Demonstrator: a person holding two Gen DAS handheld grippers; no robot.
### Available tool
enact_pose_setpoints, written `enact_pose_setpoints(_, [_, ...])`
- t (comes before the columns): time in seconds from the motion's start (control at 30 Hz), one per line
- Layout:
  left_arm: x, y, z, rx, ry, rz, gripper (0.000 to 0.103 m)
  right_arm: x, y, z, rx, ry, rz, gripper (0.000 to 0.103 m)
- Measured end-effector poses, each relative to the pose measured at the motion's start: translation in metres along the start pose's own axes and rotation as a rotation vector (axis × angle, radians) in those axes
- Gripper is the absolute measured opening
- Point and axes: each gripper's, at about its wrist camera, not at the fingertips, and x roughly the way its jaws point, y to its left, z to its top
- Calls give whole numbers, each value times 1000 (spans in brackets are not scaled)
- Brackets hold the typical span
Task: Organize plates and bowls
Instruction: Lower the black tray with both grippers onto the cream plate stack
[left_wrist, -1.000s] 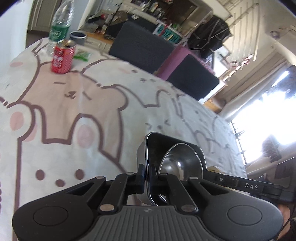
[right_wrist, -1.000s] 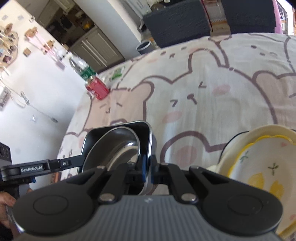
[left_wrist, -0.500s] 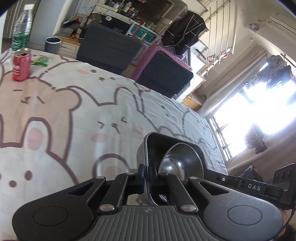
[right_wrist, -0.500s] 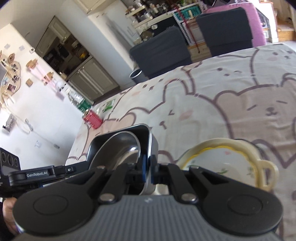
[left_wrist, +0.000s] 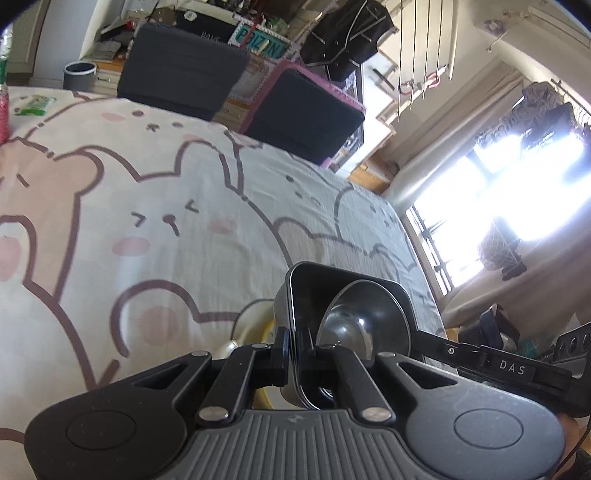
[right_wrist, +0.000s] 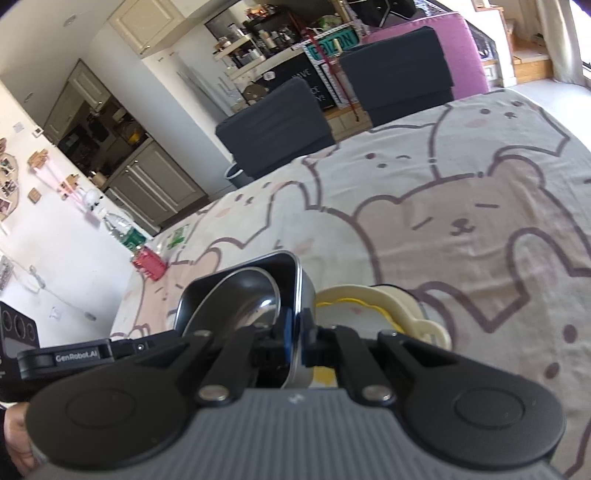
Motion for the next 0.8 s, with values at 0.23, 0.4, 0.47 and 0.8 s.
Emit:
enact_pose_setpoints(0.23, [22, -10, -5, 7, 44, 12, 4, -2, -17, -3, 8, 28, -60, 6])
enact_pose_setpoints(0.4, [31, -13, -8, 5, 67, 22, 5, 1, -26, -6, -5, 65, -102, 6])
enact_pose_setpoints(0.47, [34, -13, -9, 5, 79, 29, 5, 3, -26, -6, -11, 83, -111, 6])
enact_pose_setpoints(0.8, [44, -9, -17, 0, 120, 63, 5, 14, -26, -11, -45, 139, -141, 6])
